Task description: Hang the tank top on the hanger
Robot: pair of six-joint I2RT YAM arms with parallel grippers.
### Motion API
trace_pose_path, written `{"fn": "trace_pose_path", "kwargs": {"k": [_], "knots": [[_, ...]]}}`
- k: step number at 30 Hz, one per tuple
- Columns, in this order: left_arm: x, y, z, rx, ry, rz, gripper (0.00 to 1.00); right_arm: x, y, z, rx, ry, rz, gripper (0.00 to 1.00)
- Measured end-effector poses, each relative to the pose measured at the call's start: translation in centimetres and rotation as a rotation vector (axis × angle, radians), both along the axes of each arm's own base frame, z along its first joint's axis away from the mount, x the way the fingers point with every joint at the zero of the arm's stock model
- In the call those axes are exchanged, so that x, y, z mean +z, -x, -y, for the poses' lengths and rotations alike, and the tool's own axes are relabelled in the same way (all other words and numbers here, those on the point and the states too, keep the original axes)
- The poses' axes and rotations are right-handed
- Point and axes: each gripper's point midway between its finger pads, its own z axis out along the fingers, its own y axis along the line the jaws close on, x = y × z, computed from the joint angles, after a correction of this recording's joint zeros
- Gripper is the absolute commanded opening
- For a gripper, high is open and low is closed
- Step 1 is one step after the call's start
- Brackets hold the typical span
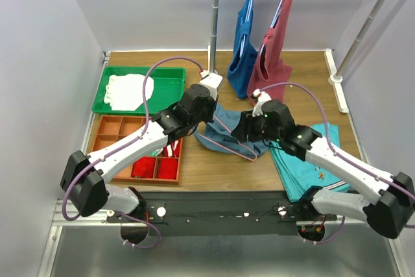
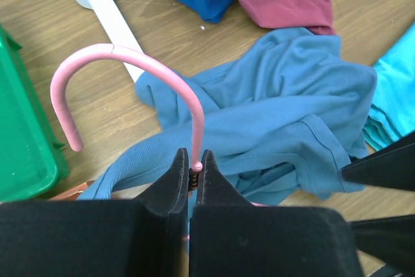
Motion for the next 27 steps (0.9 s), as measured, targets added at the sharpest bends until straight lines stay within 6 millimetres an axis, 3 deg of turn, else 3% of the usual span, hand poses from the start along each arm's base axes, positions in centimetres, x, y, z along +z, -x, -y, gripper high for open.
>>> {"fn": "trace_pose_path", "kwargs": {"k": [7, 10, 13, 18, 21, 27], "knots": [[0.9, 0.1, -0.6, 0.031, -0.008, 0.031, 0.00, 4.0, -0.6, 5.1, -0.281, -0.021, 0.094, 0.53], [1.7, 0.3, -0.8, 0.035, 0.002, 0.046, 0.00, 4.3, -0.3, 6.0, -0.317, -0.040, 0.104, 0.52], [2.2, 0.5, -0.8, 0.033, 0.011, 0.057, 0.00, 1.9, 0.2, 6.0, -0.318, -0.012, 0.052, 0.51], [2.1, 0.7, -0.7, 0.023, 0.001, 0.060, 0.00, -6.1, 2.6, 5.8, -0.259, 0.091, -0.140, 0.51], [2.1, 0.7, -0.7, 0.020, -0.001, 0.061, 0.00, -8.0, 3.2, 5.7, -0.248, 0.112, -0.190, 0.52], [2.1, 0.8, -0.6, 0.018, -0.001, 0.062, 0.00, -8.9, 2.7, 4.5, -0.226, 0.089, -0.207, 0.52]]}}
